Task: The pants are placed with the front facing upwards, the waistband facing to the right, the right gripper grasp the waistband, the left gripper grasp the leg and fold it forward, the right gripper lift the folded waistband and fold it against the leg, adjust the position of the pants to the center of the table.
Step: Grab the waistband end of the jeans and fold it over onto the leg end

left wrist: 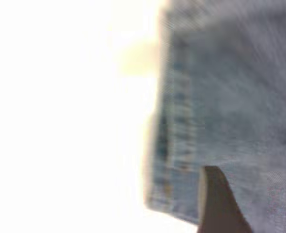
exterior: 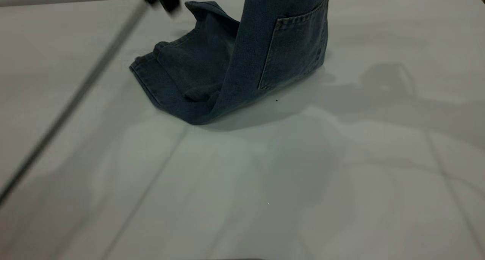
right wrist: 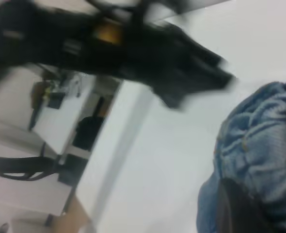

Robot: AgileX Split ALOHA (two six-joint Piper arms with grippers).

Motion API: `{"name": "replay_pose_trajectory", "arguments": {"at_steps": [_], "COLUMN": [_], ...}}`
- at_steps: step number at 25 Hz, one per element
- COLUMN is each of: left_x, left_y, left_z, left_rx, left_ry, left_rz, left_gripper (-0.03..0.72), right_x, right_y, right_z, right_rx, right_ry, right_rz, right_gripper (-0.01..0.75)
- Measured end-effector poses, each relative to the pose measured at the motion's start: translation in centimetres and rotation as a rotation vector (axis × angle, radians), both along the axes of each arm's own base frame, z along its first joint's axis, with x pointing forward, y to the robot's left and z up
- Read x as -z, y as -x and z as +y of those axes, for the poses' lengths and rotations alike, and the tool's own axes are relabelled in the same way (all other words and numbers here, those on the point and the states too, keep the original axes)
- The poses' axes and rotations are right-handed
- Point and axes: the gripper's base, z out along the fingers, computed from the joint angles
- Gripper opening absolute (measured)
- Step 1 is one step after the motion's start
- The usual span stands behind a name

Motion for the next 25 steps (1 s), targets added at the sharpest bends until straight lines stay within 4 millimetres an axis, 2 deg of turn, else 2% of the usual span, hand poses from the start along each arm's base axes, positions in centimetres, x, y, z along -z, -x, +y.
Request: {"name": "replay_pose_trajectory", "arguments": {"at_steps": [3,5,9,15,18,23,25], "left_x": [-5.0,-7.3,-10.7,-16.0,-17.2,-17.0,-16.9], "left_y": [0.7,1.4,3.1,5.8,6.6,7.1,7.2], "left_z": [1.5,1.7,1.8,2.0,2.2,2.1,2.1], "left_rx": [-0.038,-0.046,-0.061,-0.062,-0.058,-0.057,-0.055], "left_ry": [0.044,0.065,0.138,0.243,0.256,0.254,0.25], "left_rz": [-0.096,-0.132,-0.14,-0.217,-0.235,-0.185,-0.159], "left_gripper": [0.325,0.325,0.325,0.312,0.306,0.305,0.305], "right_x": [0.2,0.2,1.0,3.8,5.6,8.5,9.5], "right_y": [0.0,-0.1,-1.1,-3.5,-4.4,-5.3,-5.4], "right_z": [1.4,2.9,5.6,9.0,11.0,13.0,13.3], "right_rx": [0.013,0.016,0.035,0.014,-0.007,-0.027,-0.031], "right_ry": [0.053,0.103,0.183,0.221,0.235,0.244,0.233], "right_rz": [-0.003,-0.022,-0.042,-0.036,-0.032,0.003,0.046], "right_gripper": [0.121,0.121,0.121,0.121,0.121,0.125,0.161]}}
